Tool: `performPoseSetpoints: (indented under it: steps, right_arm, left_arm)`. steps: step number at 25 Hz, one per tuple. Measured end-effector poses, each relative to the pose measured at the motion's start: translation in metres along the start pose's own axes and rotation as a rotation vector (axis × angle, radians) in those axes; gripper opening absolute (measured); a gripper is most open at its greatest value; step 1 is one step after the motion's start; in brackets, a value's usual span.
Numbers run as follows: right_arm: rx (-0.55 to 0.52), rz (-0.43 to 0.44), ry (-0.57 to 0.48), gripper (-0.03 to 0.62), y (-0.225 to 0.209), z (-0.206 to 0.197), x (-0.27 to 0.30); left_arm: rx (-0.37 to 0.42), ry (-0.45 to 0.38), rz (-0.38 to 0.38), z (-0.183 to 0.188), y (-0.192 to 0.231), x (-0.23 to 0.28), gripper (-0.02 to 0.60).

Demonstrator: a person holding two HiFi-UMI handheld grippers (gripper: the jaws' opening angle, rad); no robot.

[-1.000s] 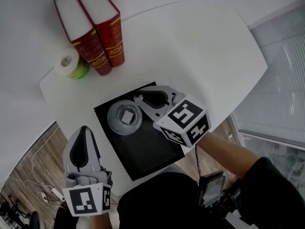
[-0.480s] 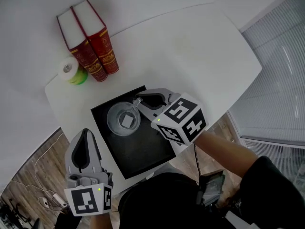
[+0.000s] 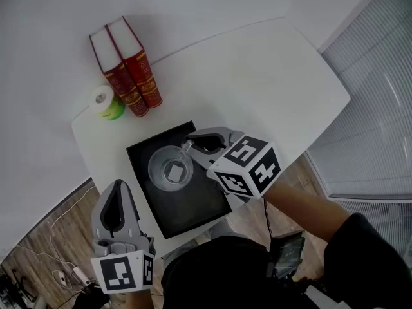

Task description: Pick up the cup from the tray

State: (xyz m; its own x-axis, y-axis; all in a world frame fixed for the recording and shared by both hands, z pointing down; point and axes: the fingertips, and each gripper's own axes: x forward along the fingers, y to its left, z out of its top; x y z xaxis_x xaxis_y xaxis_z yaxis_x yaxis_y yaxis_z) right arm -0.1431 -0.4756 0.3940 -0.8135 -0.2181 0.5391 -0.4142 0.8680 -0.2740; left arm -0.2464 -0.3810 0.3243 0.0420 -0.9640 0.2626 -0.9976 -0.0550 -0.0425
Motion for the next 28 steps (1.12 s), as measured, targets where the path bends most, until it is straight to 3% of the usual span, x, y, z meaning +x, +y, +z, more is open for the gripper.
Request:
performPoseSetpoints:
  steps: [14, 28]
  right_arm:
    - [-0.016, 0.062, -0.073, 0.048, 0.037, 0.024, -0.064]
    - [0.038, 0.059, -0.158, 0.048, 0.040, 0.038, -0.129]
  left_arm:
    - [0.032, -0.072, 0.035, 0.016, -0.030, -0.050, 0.003]
    - [0.046, -0.141, 0.030, 0.041, -0.055, -0.071, 0.003]
